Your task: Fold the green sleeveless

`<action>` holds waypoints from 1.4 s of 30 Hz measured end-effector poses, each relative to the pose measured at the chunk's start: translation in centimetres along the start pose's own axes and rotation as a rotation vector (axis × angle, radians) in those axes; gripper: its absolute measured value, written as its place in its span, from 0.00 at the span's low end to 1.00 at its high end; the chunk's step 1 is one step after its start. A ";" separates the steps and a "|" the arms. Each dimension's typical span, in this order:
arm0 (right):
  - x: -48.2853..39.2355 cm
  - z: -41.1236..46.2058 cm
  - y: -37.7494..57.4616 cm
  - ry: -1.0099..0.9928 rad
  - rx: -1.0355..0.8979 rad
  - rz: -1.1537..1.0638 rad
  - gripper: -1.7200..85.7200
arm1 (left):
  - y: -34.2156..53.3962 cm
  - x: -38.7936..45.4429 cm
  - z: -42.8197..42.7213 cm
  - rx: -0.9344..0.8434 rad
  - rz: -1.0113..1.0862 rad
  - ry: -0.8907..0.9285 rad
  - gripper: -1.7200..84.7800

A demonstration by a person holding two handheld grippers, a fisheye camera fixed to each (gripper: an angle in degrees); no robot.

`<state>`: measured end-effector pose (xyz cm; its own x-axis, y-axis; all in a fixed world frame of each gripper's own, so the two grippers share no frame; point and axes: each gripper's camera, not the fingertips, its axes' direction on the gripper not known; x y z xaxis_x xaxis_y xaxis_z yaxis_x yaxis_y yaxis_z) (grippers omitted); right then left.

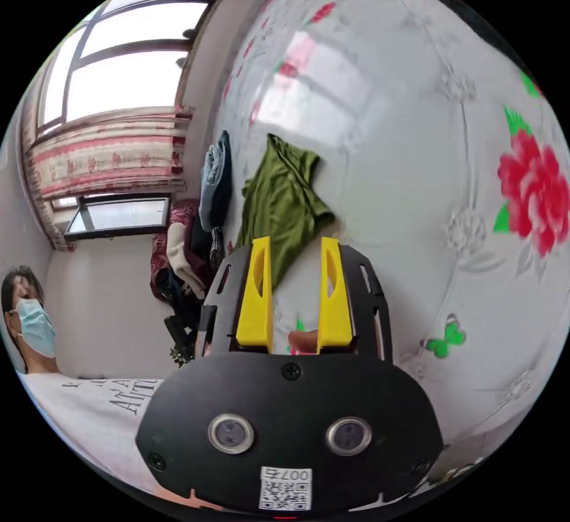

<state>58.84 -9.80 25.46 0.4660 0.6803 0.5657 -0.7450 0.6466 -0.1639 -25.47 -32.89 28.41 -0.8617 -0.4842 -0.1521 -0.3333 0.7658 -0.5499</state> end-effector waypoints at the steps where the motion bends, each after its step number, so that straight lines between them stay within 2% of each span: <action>1: 0.2 0.1 0.0 -0.018 0.024 0.015 0.10 | 0.5 0.5 0.9 -0.025 -0.009 0.011 0.07; 7: 1.3 3.4 -2.0 -0.222 0.129 0.093 0.09 | 0.9 2.0 1.8 -0.069 0.070 -0.003 0.08; 11: 1.4 4.8 -3.0 -0.219 0.125 0.125 0.05 | 1.3 2.3 2.8 -0.103 0.131 -0.040 0.07; 16: -0.7 4.7 -3.3 -0.172 0.146 0.059 0.02 | 2.4 0.0 3.6 -0.116 0.017 -0.046 0.05; 19: -5.6 5.7 -4.5 -0.043 0.066 -0.129 0.02 | 3.1 -1.3 2.6 -0.091 -0.016 -0.045 0.04; 23: -17.7 11.8 -3.8 0.133 -0.167 -0.644 0.02 | 5.0 -3.8 0.1 -0.040 -0.088 -0.052 0.04; 27: -26.3 22.3 5.0 0.292 -0.513 -1.137 0.02 | 7.8 -6.5 -2.3 0.008 -0.201 -0.049 0.04; 29: -26.8 26.6 9.8 0.321 -0.617 -1.258 0.02 | 9.8 -8.2 -3.5 0.028 -0.271 -0.051 0.04; 32: -24.4 32.9 16.3 0.282 -0.796 -1.310 0.03 | 12.2 -10.1 -4.2 0.034 -0.347 -0.052 0.04; 35: -21.1 37.4 20.2 0.268 -0.985 -1.250 0.04 | 13.9 -11.8 -4.3 0.027 -0.407 -0.032 0.04; 38: -19.9 38.0 21.2 0.272 -0.967 -1.245 0.05 | 14.7 -13.2 -4.3 0.034 -0.439 0.008 0.05; 42: -20.3 36.1 17.8 0.300 -0.795 -1.215 0.05 | 14.9 -14.4 -4.1 0.034 -0.434 0.034 0.06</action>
<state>18.90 -24.57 40.29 0.7500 -0.4224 0.5090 0.5682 0.8054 -0.1687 -19.64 -12.79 25.78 -0.6569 -0.7433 0.1260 -0.6550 0.4799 -0.5837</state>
